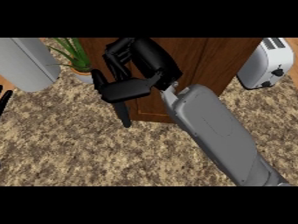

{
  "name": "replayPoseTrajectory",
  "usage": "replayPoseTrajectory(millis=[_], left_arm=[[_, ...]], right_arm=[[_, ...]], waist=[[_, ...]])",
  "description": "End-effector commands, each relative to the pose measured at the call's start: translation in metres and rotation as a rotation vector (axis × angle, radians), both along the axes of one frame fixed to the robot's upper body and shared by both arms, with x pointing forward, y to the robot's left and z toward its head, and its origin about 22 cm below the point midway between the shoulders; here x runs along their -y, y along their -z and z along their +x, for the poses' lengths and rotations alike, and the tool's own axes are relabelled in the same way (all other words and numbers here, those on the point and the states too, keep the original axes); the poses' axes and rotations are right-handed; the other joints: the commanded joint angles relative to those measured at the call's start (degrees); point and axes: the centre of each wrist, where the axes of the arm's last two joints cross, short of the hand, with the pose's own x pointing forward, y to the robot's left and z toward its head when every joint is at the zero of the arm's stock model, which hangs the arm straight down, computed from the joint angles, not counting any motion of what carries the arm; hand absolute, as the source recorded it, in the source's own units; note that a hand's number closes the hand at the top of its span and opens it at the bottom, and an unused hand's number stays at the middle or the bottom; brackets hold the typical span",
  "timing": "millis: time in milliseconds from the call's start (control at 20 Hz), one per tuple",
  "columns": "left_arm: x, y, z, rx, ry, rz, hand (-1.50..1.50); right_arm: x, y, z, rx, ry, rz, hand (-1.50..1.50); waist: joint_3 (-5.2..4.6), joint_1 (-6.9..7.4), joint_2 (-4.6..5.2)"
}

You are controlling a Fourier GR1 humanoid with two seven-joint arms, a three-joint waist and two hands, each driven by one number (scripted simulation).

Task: Pick up the wine, place it into the cabinet and close the cabinet

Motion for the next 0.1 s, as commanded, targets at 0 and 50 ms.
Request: replayPoseTrajectory(millis=[0, 50], left_arm=[[0.0046, 0.0088, 0.0005, -0.006, 0.016, -0.007, -1.50], [0.0026, 0.0003, -0.0008, -0.004, 0.035, 0.002, -1.50]], right_arm=[[0.0462, 0.0147, 0.0374, -0.068, 0.218, -0.016, 1.50], [0.0410, 0.0170, 0.0364, -0.076, 0.218, -0.032, 1.50]], waist=[[0.88, -0.95, 2.83], [0.93, -0.45, 2.59]])
